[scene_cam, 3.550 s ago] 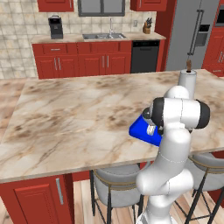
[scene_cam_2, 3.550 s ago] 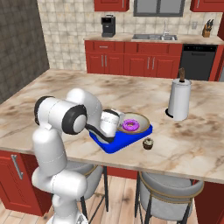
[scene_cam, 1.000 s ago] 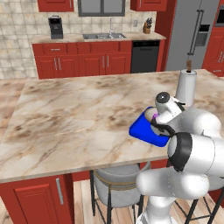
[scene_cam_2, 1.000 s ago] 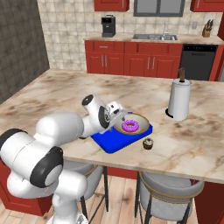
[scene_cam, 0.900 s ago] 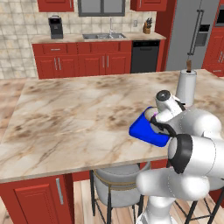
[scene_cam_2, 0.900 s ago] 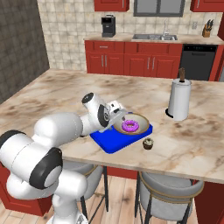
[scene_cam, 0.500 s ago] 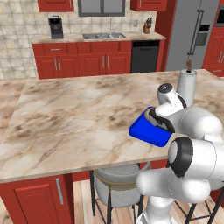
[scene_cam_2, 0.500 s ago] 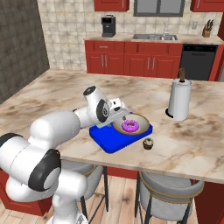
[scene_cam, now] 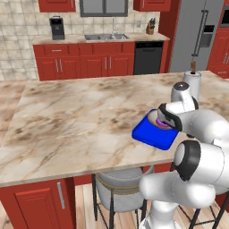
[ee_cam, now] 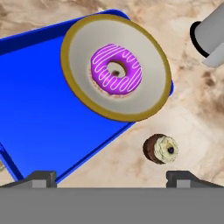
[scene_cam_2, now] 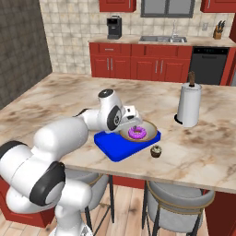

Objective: Place the bowl with donut and the cupcake onto the tray.

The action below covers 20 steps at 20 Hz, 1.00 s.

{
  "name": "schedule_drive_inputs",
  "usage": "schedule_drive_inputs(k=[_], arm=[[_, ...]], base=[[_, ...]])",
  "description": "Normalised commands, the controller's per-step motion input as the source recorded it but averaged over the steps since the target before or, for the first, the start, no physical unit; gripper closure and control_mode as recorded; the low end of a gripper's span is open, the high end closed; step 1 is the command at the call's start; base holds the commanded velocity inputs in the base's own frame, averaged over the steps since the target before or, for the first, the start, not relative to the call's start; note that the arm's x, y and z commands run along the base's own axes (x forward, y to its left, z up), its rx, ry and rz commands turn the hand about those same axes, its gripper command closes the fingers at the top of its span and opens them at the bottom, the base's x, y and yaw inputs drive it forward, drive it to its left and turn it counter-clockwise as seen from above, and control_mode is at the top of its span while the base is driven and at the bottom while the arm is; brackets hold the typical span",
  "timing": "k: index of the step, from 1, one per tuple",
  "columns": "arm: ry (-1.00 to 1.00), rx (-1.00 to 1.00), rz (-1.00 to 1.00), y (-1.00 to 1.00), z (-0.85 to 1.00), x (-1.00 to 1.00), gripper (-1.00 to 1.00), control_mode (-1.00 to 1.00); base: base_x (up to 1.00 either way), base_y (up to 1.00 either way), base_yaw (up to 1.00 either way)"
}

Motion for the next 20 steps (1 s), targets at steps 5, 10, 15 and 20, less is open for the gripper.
schedule_drive_inputs(k=[5,10,15,20], arm=[[0.0,0.11,-0.01,-0.1,0.0,-0.01,-1.0,-1.0],[0.0,0.1,-0.01,-0.01,0.0,0.0,-1.0,-1.0],[0.0,0.1,-0.01,0.0,0.0,0.0,-1.0,-1.0],[0.0,0.05,0.0,-0.02,0.0,0.0,-1.0,-1.0]], base=[[0.0,0.0,0.0],[0.0,0.0,0.0],[0.0,0.0,0.0],[0.0,0.0,0.0]])
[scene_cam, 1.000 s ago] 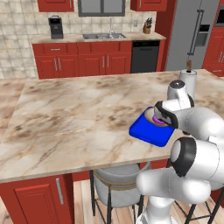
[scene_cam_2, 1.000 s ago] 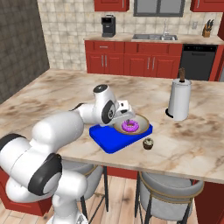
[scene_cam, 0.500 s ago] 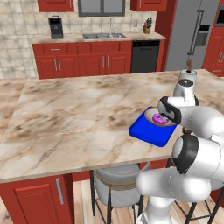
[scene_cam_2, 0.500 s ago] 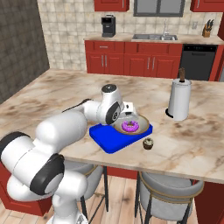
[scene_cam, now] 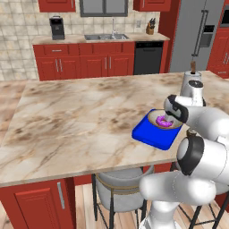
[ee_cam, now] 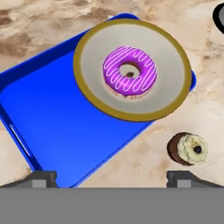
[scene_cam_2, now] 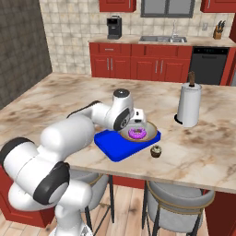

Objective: Place the bowl with donut and the cupcake onto the tray.

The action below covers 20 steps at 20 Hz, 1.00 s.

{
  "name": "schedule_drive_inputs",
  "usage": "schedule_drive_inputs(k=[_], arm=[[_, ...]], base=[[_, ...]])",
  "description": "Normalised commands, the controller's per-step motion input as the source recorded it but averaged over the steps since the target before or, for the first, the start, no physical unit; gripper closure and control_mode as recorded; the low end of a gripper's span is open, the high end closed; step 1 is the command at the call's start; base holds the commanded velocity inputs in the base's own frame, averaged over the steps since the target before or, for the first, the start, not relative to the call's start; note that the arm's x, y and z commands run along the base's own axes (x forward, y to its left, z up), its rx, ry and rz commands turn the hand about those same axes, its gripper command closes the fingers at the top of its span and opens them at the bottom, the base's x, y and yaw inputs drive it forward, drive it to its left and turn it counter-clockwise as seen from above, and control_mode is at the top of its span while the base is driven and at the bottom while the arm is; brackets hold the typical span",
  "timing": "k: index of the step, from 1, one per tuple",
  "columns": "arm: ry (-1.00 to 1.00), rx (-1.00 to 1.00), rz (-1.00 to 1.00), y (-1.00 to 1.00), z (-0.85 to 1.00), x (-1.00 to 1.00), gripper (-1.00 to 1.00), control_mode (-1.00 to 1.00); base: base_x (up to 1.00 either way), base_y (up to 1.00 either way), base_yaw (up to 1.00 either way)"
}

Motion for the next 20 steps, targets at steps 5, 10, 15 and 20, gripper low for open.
schedule_drive_inputs(k=[5,10,15,20], arm=[[0.0,0.0,0.0,-0.12,0.0,0.0,-1.0,-1.0],[0.0,0.0,-0.01,-0.25,0.0,0.0,-1.0,-1.0],[0.0,0.0,-0.02,-0.21,0.0,0.0,-1.0,-1.0],[0.0,0.0,-0.03,-0.24,-0.02,0.0,-1.0,-1.0]], base=[[0.0,0.0,0.0],[0.0,0.0,0.0],[0.0,0.0,0.0],[0.0,0.0,0.0]])
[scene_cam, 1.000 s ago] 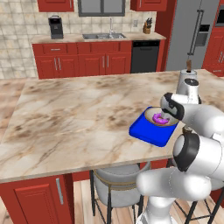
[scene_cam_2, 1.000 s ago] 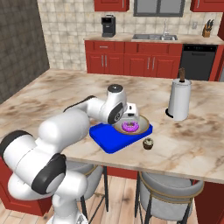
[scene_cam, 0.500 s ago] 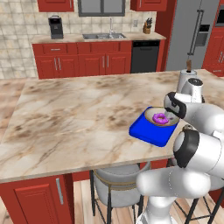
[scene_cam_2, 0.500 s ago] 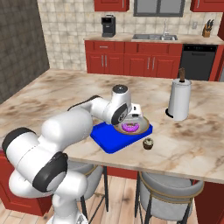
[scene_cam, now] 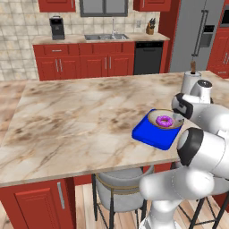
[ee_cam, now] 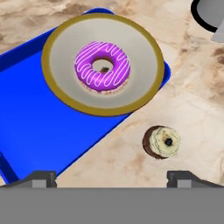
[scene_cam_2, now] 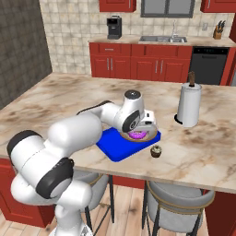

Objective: Place the bowl with donut and the cupcake onto the tray.

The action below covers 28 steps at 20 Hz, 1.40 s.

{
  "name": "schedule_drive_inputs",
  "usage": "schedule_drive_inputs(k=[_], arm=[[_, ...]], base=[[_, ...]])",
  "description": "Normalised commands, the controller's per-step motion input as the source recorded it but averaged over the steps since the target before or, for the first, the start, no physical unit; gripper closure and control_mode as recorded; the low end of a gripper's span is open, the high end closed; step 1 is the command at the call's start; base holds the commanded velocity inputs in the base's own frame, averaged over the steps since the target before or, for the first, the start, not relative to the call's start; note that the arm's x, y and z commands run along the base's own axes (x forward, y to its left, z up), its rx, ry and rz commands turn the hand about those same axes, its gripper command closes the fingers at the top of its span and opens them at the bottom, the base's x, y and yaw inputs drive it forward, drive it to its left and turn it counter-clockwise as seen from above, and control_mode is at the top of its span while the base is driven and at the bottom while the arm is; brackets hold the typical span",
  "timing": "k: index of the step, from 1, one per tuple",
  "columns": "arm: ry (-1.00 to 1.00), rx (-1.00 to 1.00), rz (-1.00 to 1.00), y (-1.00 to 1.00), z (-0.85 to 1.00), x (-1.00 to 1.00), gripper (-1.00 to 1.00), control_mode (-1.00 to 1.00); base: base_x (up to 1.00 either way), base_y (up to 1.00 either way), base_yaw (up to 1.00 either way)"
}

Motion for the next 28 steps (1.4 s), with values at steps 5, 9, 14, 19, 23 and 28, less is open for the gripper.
schedule_drive_inputs(k=[5,9,14,19,23,28], arm=[[0.0,0.0,-0.04,-0.22,-0.05,0.0,-1.0,-1.0],[0.0,0.0,-0.04,-0.2,-0.06,0.0,-1.0,-1.0],[0.0,0.0,-0.04,-0.16,-0.03,0.0,-1.0,-1.0],[0.0,0.0,-0.04,-0.16,-0.03,0.0,-1.0,-1.0],[0.0,0.0,-0.03,-0.22,-0.12,0.0,-1.0,-1.0],[0.0,0.0,-0.02,-0.1,-0.11,0.0,-1.0,-1.0]], base=[[0.0,0.0,0.0],[0.0,0.0,0.0],[0.0,0.0,0.0],[0.0,0.0,0.0],[0.0,0.0,0.0],[0.0,0.0,0.0]])
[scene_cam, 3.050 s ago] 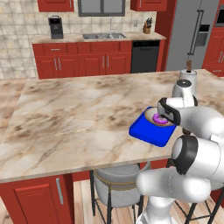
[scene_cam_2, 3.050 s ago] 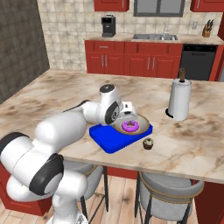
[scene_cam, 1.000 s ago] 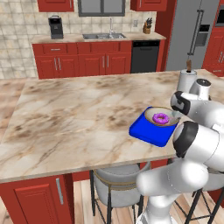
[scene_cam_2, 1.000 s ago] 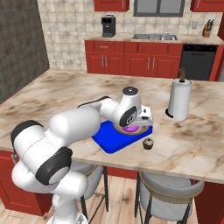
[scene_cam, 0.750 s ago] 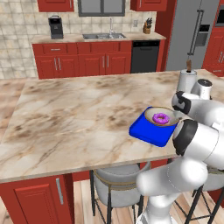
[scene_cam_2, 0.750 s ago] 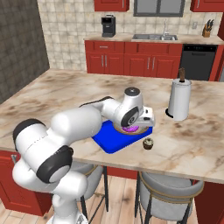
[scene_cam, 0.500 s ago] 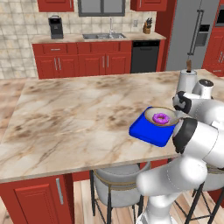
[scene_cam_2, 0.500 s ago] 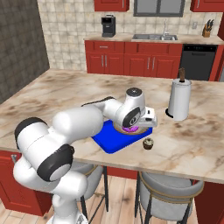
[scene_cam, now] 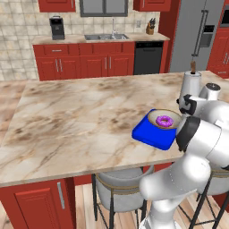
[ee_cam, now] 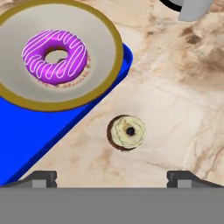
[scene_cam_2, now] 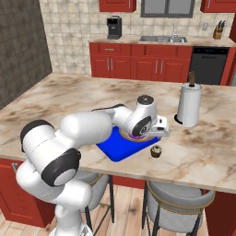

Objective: Place the bowl with donut and the cupcake onto the tray.

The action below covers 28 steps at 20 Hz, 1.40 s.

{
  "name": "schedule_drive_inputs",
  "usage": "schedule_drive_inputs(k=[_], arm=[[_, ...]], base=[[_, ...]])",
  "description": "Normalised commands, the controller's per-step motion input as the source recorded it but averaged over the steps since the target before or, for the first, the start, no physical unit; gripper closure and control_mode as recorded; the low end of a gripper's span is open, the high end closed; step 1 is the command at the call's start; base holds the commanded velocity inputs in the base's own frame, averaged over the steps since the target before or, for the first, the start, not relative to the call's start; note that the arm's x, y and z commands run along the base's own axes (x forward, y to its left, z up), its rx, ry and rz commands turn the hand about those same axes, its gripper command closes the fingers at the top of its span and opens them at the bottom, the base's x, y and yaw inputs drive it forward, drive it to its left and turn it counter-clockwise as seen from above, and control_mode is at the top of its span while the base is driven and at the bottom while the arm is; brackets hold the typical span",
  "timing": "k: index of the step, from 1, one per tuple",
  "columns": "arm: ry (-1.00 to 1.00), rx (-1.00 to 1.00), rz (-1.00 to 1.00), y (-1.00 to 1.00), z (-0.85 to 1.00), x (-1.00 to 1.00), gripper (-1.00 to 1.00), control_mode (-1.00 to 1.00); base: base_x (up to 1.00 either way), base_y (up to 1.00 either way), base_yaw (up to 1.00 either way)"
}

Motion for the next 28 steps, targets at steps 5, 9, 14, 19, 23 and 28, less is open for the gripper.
schedule_drive_inputs(k=[5,9,14,19,23,28], arm=[[0.0,0.0,0.0,-0.03,-0.1,0.0,-1.0,-1.0],[0.0,0.0,0.0,-0.05,-0.07,0.0,-1.0,-1.0],[0.0,0.0,0.0,-0.02,-0.11,0.0,-1.0,-1.0],[0.0,0.0,0.0,-0.01,-0.15,0.0,-1.0,-1.0],[0.0,0.0,0.0,-0.01,-0.14,0.0,-1.0,-1.0],[0.0,0.0,0.0,-0.01,-0.15,0.0,-1.0,-1.0]], base=[[0.0,0.0,0.0],[0.0,0.0,0.0],[0.0,0.0,0.0],[0.0,0.0,0.0],[0.0,0.0,0.0],[0.0,0.0,0.0]])
